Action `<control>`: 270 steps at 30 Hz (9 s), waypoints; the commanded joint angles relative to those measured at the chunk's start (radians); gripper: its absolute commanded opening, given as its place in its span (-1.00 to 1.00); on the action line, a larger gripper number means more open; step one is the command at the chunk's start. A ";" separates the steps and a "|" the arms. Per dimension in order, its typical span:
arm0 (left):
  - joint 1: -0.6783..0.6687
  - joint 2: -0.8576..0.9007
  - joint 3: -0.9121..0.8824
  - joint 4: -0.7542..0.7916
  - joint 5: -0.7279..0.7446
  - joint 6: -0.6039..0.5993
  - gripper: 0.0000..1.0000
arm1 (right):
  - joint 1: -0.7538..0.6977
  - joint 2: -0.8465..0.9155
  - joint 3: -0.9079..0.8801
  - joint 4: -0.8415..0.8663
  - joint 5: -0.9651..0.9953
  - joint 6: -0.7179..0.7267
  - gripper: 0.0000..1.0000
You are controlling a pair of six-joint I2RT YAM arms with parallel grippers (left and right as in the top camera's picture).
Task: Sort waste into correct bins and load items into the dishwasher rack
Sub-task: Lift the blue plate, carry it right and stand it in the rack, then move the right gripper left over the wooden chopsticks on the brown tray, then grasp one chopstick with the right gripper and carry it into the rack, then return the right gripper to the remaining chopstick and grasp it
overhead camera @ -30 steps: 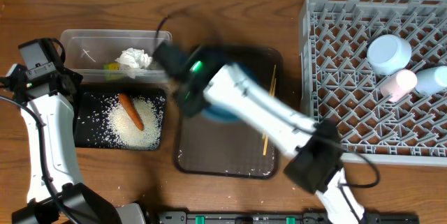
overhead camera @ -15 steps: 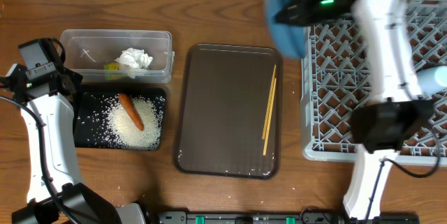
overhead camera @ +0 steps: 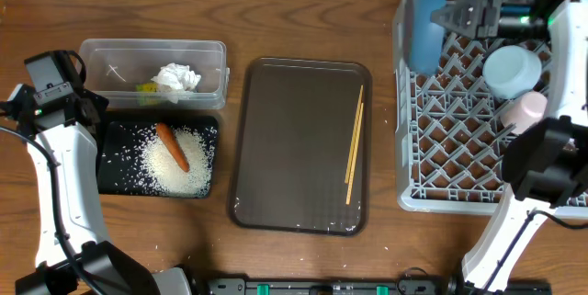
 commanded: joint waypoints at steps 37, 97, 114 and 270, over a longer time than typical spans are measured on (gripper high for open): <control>0.005 -0.002 0.000 -0.003 -0.018 -0.016 0.94 | -0.118 -0.278 -0.161 0.220 1.019 0.753 0.98; 0.005 -0.002 0.000 -0.003 -0.019 -0.016 0.94 | 0.786 0.002 -0.588 0.480 1.320 1.135 0.50; 0.005 -0.002 0.000 -0.003 -0.018 -0.016 0.94 | 0.818 0.002 -0.597 0.542 1.323 1.176 -0.98; 0.005 -0.002 0.000 -0.003 -0.019 -0.016 0.94 | 0.776 -0.130 -0.835 0.644 1.322 1.117 -0.98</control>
